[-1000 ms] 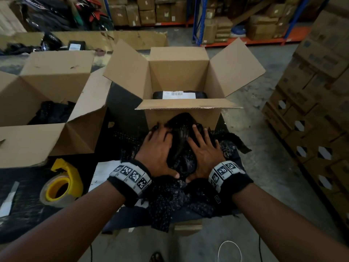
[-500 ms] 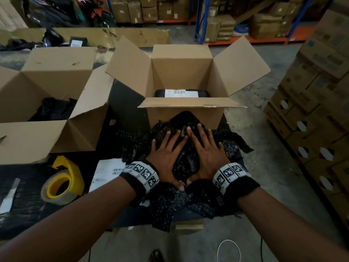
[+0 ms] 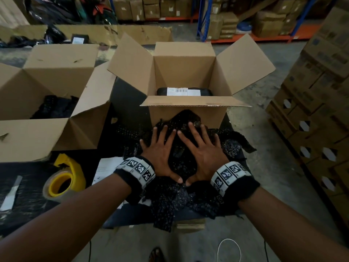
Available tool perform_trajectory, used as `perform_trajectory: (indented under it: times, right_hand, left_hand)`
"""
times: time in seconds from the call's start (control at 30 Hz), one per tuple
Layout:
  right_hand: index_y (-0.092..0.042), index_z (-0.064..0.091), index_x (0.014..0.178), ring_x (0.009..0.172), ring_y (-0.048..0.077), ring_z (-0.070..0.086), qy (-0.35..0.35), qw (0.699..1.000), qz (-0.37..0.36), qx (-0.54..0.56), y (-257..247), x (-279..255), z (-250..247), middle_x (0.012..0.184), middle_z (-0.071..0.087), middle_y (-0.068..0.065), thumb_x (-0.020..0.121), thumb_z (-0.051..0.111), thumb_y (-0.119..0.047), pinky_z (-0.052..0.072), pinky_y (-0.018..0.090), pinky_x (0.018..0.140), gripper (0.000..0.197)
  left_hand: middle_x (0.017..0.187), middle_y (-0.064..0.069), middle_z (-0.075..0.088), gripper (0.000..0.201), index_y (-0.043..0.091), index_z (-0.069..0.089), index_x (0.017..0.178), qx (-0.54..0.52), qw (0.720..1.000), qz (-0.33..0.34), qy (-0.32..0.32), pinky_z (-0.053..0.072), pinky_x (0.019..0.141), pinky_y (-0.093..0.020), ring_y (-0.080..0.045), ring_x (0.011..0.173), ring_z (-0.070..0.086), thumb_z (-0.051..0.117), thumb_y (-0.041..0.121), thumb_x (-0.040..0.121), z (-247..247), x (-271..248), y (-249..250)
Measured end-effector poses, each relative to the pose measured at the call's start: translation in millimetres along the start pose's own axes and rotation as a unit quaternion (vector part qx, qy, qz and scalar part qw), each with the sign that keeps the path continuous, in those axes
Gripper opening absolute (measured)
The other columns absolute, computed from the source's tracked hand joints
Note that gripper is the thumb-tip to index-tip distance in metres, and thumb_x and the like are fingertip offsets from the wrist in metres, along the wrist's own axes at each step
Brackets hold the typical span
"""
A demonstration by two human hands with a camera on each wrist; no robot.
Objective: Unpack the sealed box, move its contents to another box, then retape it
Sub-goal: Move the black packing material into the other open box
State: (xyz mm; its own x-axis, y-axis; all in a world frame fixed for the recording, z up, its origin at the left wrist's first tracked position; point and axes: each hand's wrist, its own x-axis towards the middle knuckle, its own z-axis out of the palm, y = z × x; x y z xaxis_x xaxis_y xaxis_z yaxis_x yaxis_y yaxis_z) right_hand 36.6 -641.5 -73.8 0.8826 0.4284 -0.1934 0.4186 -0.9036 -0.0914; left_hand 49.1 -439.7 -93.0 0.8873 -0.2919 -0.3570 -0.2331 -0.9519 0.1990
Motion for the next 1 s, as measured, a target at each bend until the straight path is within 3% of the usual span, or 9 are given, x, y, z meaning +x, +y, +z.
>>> perform_trajectory:
  times: [0.1,0.2,0.33,0.47,0.63,0.77,1.0]
  right_hand:
    - [-0.048,-0.033,0.146,0.147,0.043,-0.027,-0.072,0.996,0.056,0.020,13,6,22,0.154,-0.046,-0.002,0.034,0.083,-0.079,0.006,0.082,0.107,0.164]
    - [-0.056,-0.034,0.141,0.148,0.044,-0.023,-0.086,0.992,0.067,0.069,14,9,35,0.154,-0.045,-0.007,0.038,0.086,-0.074,0.011,0.082,0.106,0.160]
    - [-0.058,-0.027,0.144,0.152,0.043,-0.001,-0.047,0.991,0.063,0.107,15,15,44,0.162,-0.029,-0.009,0.061,0.079,-0.068,0.031,0.073,0.107,0.135]
    - [-0.057,-0.022,0.147,0.150,0.041,0.014,-0.017,0.994,0.073,0.084,11,19,51,0.166,-0.018,-0.004,0.075,0.077,-0.057,0.041,0.065,0.105,0.122]
    - [-0.048,-0.011,0.154,0.149,0.038,0.017,0.013,0.994,0.077,0.076,1,18,39,0.168,-0.009,0.001,0.085,0.074,-0.024,0.046,0.054,0.104,0.113]
    - [-0.048,-0.011,0.155,0.147,0.035,0.020,0.079,0.990,0.065,0.097,-8,7,28,0.167,-0.003,0.002,0.084,0.072,-0.021,0.050,0.051,0.101,0.112]
    - [-0.047,-0.008,0.155,0.146,0.031,0.022,0.169,0.979,0.036,0.110,-21,-17,-1,0.167,-0.001,0.001,0.078,0.077,-0.025,0.051,0.052,0.098,0.117]
  left_hand:
    - [0.157,0.005,-0.047,0.166,0.051,-0.033,0.147,-0.018,0.999,-0.005,-0.036,0.004,0.104,-0.087,-0.041,0.146,-0.036,0.084,0.082,0.033,16,6,-5]
    - [0.156,0.006,-0.048,0.162,0.057,-0.033,0.145,-0.037,0.998,-0.002,-0.053,0.008,0.104,-0.087,-0.044,0.147,-0.032,0.088,0.076,0.039,25,12,-7]
    - [0.165,0.006,-0.030,0.139,0.056,-0.025,0.149,-0.067,0.998,-0.003,0.011,0.027,0.109,-0.077,-0.044,0.153,-0.014,0.086,0.060,0.064,39,18,-7]
    - [0.168,-0.003,-0.022,0.123,0.040,-0.014,0.159,-0.053,0.997,0.005,0.059,0.034,0.117,-0.059,-0.041,0.155,-0.003,0.081,0.042,0.080,49,16,-3]
    - [0.170,-0.004,-0.014,0.112,0.037,-0.006,0.161,-0.032,0.991,0.006,0.127,0.053,0.102,-0.048,-0.035,0.149,0.031,0.074,0.015,0.086,40,9,0]
    - [0.170,-0.001,-0.015,0.109,0.039,-0.007,0.161,-0.022,0.983,0.020,0.183,0.056,0.096,-0.046,-0.031,0.147,0.036,0.071,0.020,0.087,25,-10,1]
    - [0.171,0.001,-0.007,0.104,0.041,-0.001,0.161,-0.011,0.965,0.033,0.261,0.051,0.101,-0.037,-0.024,0.146,0.039,0.071,0.032,0.087,-13,-51,8]
